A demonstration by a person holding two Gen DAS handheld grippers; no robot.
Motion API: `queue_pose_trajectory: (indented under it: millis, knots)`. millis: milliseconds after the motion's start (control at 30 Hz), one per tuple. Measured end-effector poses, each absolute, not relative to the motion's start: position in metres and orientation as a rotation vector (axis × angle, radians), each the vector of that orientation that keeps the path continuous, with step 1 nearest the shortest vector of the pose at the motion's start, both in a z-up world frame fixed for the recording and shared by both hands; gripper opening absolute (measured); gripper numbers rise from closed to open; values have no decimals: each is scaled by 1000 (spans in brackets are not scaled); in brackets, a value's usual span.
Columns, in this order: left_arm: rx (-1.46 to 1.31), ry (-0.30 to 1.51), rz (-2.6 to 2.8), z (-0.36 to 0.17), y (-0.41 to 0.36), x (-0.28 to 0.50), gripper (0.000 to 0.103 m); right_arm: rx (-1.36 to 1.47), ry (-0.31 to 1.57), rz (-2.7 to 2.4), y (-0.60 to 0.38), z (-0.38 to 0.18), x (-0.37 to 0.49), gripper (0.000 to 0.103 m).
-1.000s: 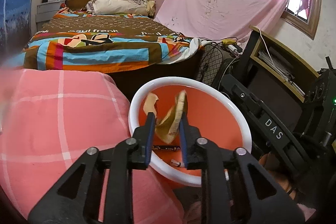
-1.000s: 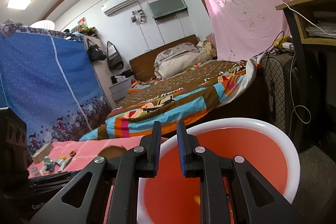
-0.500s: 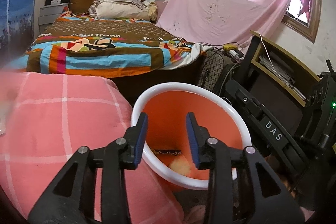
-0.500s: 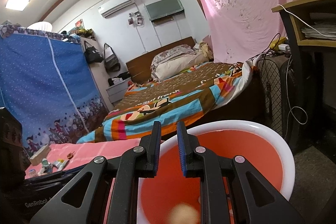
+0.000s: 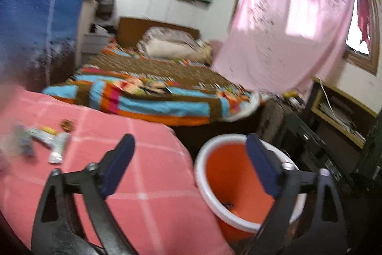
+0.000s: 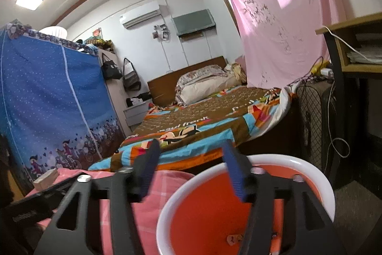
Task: Collect trash
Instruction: 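Move both tools back over the remaining trash on the bed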
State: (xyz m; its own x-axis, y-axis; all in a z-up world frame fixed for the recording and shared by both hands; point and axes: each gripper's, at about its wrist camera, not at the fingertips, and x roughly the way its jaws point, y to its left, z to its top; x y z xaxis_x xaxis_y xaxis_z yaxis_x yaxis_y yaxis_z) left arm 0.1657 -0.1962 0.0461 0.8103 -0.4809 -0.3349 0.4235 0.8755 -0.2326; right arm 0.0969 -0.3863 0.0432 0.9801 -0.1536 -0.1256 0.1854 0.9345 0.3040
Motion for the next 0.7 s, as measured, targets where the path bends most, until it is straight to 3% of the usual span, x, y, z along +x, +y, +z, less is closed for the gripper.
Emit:
queue_pose_trajectory:
  millis: [33,67,133,700]
  knots:
    - [-164,372,-451,48,-188,164,103,321,89,-176,-385,44,96,89]
    - [-177,356,-432,49,-181,164,103,325,66,-178,-382,45,95,97]
    - [-200,335,-397,51,-166,163,103,325,42,-174,-378,47,93,103]
    - [-142,175,-141,56,-62,134,103,214,-88,35,-283,70,116,103]
